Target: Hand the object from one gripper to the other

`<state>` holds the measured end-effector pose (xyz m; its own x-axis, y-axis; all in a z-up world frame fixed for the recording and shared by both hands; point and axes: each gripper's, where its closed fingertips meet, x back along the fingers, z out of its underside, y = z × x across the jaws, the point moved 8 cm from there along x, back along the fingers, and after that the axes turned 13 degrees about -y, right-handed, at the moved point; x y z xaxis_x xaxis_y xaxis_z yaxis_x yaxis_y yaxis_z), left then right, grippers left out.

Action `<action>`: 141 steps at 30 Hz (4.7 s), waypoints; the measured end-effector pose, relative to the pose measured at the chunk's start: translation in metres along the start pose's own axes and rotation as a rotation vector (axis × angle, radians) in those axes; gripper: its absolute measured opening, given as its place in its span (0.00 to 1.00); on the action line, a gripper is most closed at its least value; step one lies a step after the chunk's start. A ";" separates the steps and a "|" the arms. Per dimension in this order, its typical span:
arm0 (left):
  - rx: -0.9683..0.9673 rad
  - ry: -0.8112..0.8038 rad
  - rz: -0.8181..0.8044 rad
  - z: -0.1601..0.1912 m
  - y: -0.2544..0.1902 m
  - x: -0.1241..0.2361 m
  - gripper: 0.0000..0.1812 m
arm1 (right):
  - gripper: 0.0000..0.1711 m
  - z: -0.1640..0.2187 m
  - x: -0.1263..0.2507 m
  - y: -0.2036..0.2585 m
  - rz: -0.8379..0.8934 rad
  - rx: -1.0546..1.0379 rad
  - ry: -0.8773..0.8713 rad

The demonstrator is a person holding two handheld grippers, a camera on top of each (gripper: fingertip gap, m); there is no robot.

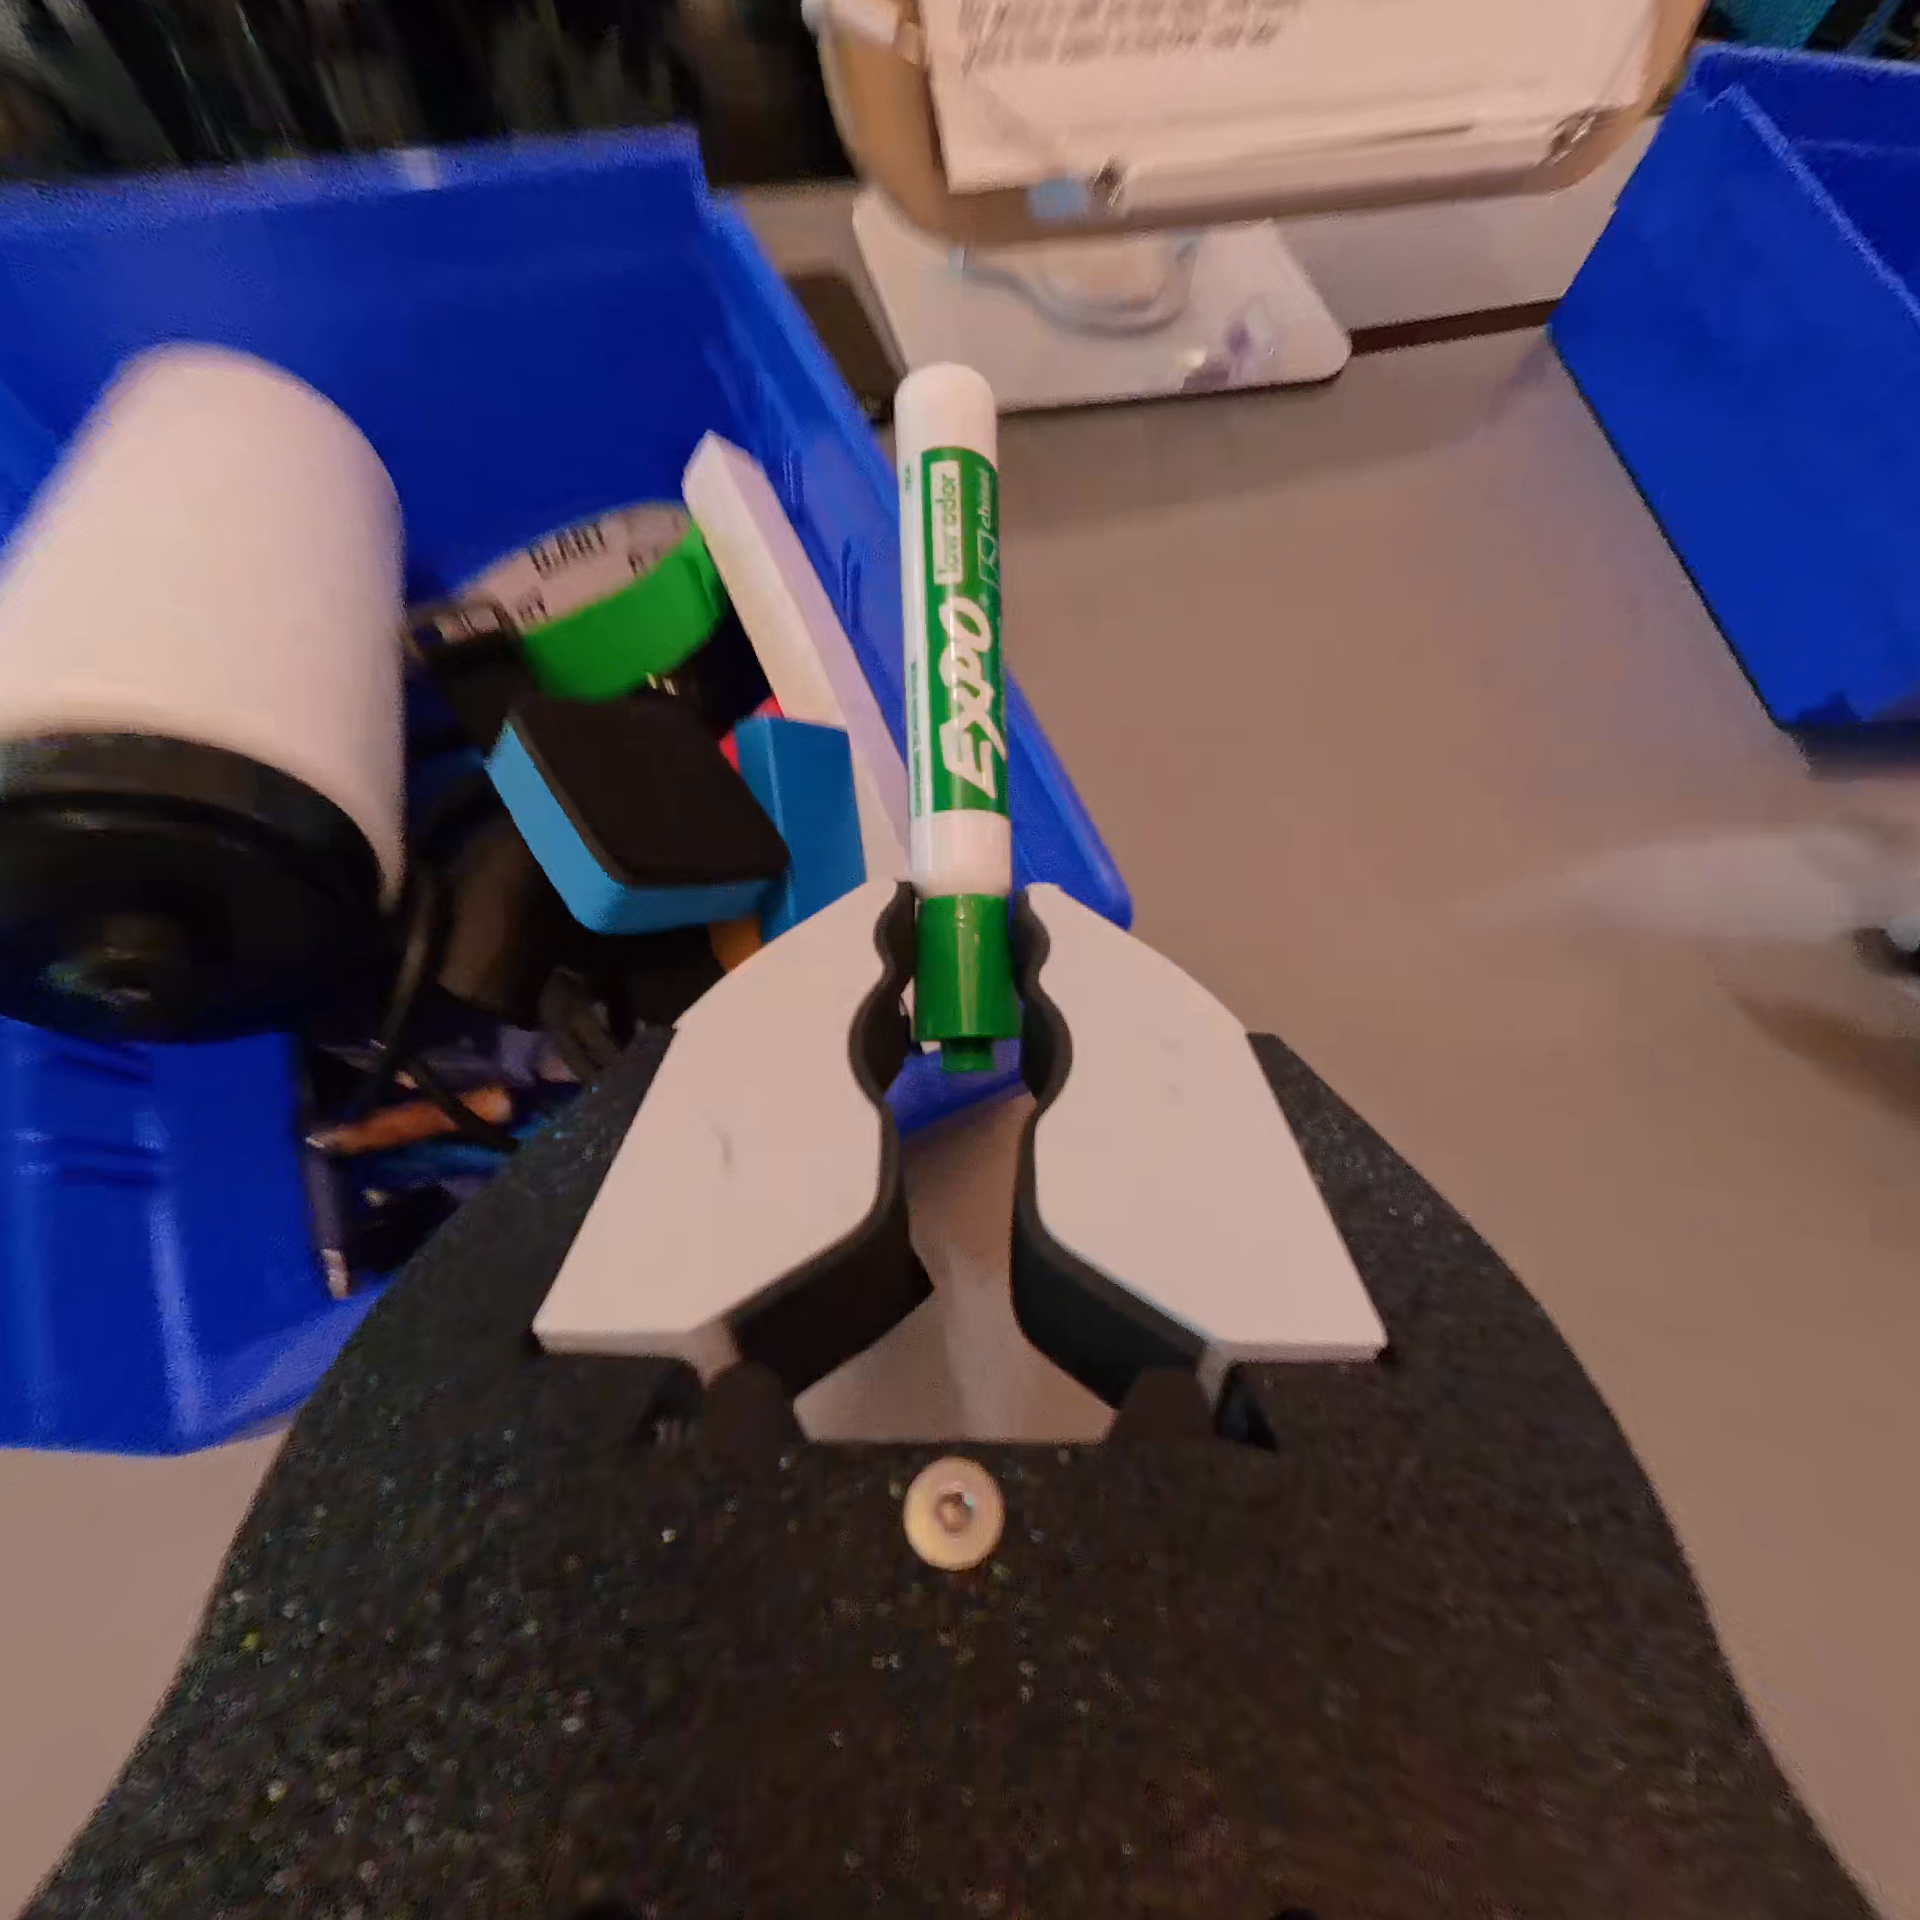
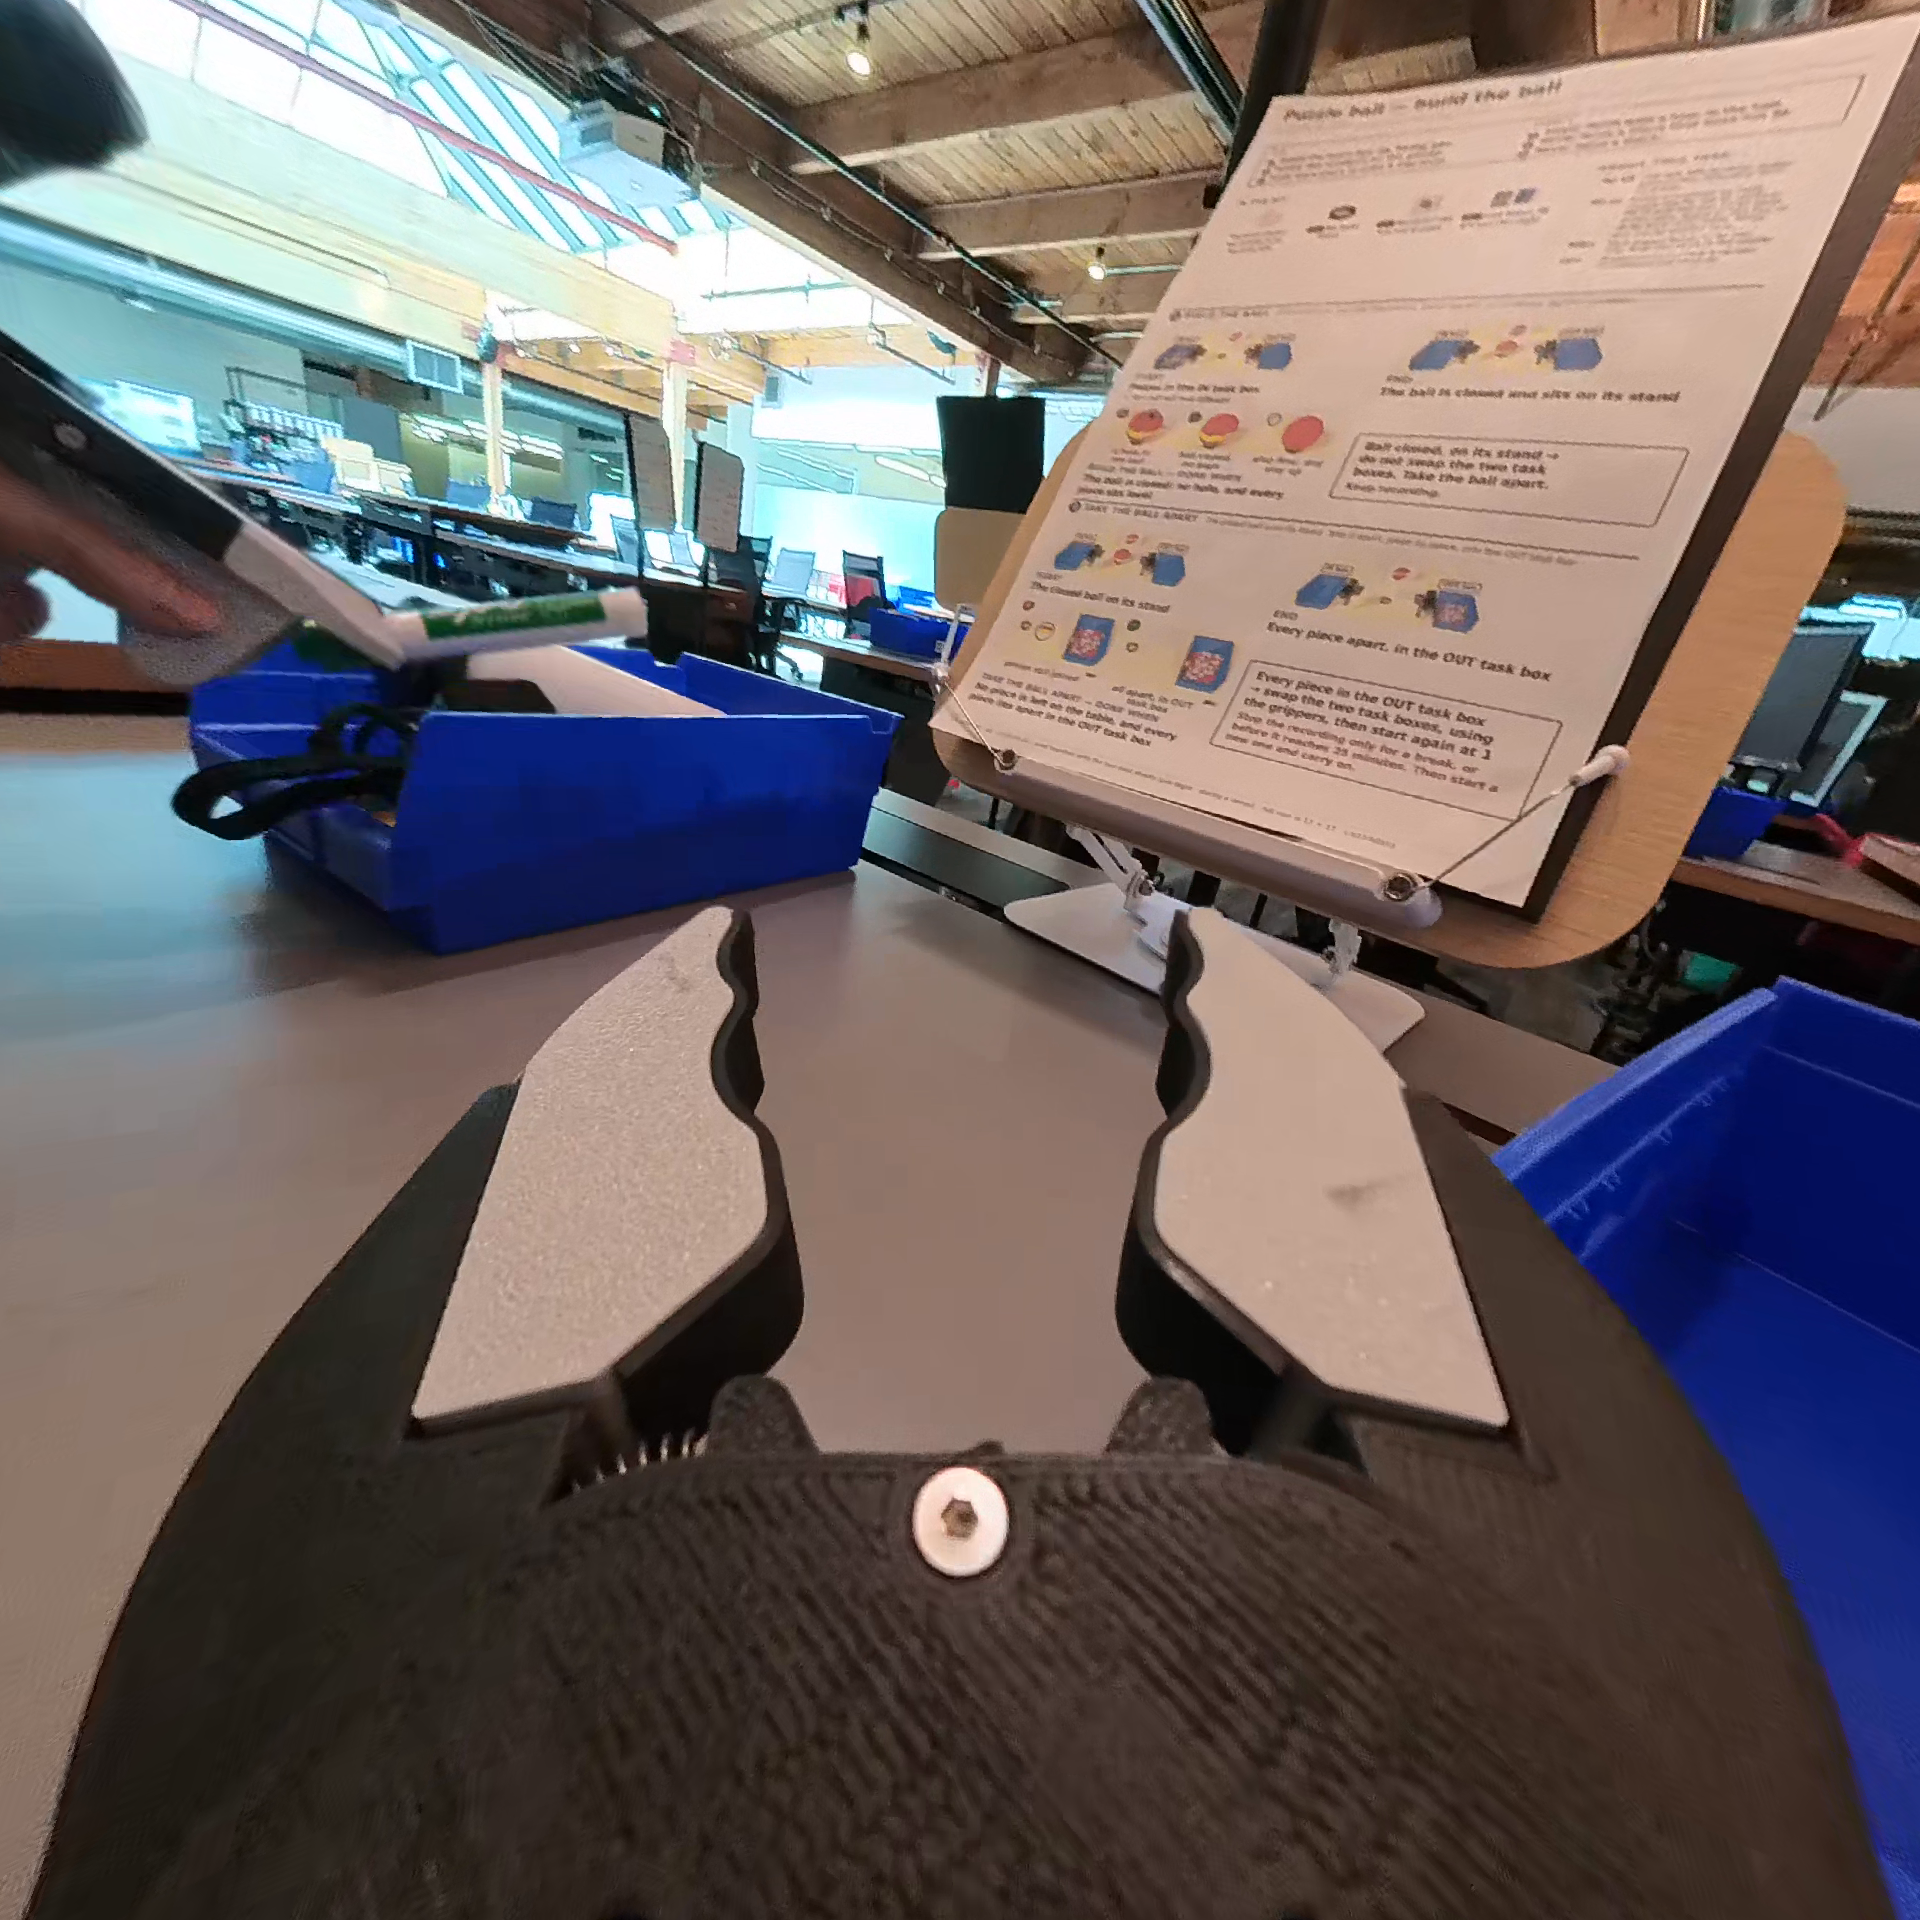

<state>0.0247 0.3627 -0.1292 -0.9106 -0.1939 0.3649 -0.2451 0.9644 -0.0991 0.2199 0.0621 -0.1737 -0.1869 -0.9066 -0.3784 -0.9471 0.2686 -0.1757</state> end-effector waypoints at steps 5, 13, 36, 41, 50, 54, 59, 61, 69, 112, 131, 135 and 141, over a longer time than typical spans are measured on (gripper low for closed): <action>-0.224 -0.142 0.104 -0.016 -0.029 0.034 0.10 | 0.45 -0.004 0.001 0.016 -0.113 0.023 -0.034; -0.280 -0.041 0.585 0.011 -0.108 0.050 0.10 | 0.52 -0.057 0.010 0.085 -0.343 0.694 0.068; -0.082 -0.206 0.977 -0.005 -0.167 0.077 0.11 | 0.11 -0.083 0.020 0.139 -0.049 0.961 0.287; -0.054 -0.576 0.971 -0.035 -0.166 0.100 0.25 | 0.11 -0.103 0.031 0.110 0.122 0.127 0.138; 0.073 -0.569 1.347 -0.016 -0.192 0.083 0.22 | 0.11 -0.110 0.043 0.131 -0.368 -0.661 0.045; 0.039 -0.463 1.466 0.001 -0.194 0.076 0.22 | 0.11 -0.104 0.042 0.148 -0.541 -0.751 0.072; 0.049 -0.432 1.560 0.010 -0.188 0.075 0.14 | 0.12 -0.096 0.040 0.156 -0.622 -0.834 0.138; 0.027 -0.439 1.513 0.012 -0.186 0.070 0.10 | 0.11 -0.092 0.038 0.157 -0.594 -0.812 0.167; -0.001 -0.428 1.452 0.014 -0.183 0.068 0.11 | 0.12 -0.084 0.033 0.161 -0.571 -0.754 0.268; -0.007 -0.408 1.603 0.004 -0.177 0.088 0.16 | 0.11 -0.103 0.039 0.165 -0.721 -0.844 -0.015; -0.816 -0.489 0.677 0.012 -0.224 0.057 0.10 | 0.12 -0.141 0.033 0.129 0.132 -0.121 0.047; -0.767 -0.492 0.725 0.015 -0.230 0.056 0.10 | 0.11 -0.144 0.037 0.128 0.082 -0.086 0.069; -0.275 -0.388 1.192 0.012 -0.211 0.061 0.31 | 0.11 -0.169 0.060 0.115 -0.177 -0.292 -0.322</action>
<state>0.0166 0.1450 -0.0973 -0.5665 0.8161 -0.1143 0.8188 0.5731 0.0337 0.0554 -0.0163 -0.0631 0.0308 -0.7708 -0.6363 -0.9995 -0.0260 -0.0169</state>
